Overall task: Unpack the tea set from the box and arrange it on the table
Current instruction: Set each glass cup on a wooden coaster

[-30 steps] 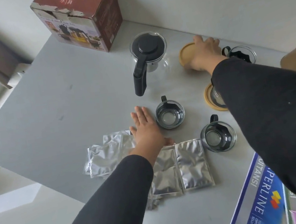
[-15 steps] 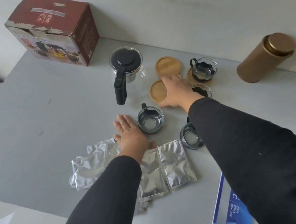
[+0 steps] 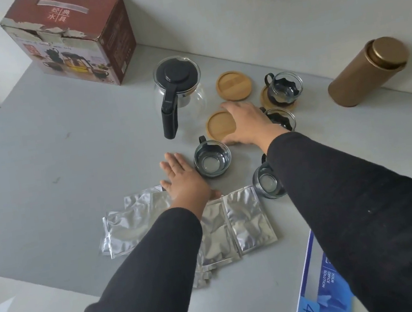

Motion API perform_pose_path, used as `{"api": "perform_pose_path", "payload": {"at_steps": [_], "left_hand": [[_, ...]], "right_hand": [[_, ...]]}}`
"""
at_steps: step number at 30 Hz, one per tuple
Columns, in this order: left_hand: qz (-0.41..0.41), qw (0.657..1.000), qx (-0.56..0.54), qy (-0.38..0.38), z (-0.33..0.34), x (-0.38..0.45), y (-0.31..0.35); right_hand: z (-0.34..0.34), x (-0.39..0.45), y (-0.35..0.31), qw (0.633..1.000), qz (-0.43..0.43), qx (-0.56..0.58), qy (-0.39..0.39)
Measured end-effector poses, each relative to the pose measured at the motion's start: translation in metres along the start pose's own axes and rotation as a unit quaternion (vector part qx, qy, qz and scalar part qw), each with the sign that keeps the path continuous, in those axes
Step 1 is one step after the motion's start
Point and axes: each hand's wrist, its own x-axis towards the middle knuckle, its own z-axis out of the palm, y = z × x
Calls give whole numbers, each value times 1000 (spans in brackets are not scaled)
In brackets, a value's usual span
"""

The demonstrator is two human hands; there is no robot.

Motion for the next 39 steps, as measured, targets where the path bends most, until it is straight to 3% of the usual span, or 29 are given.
{"api": "perform_pose_path", "payload": {"at_steps": [9,16,20,30,33,39], "left_hand": [[-1,1000,9,-4,-4,-6,0],[16,1000,-6,6,-3,-9,-2],[24,1000,-4,3,-2,-11,-2],[16,1000,8,-2,-3,-12,1],[17,1000,-2,-1,-2,-11,1],[18,1000,-16,1,0,-8,1]], "right_hand": [[-4,-84,5,985,50,49,159],[45,-142,6,972,200,28,120],[56,-149,5,963,231,66,122],[8,-132,-3,978,127,74,149],[-16,-108,-3,977,100,71,174],[-52,-36,10,984,77,57,148]]}}
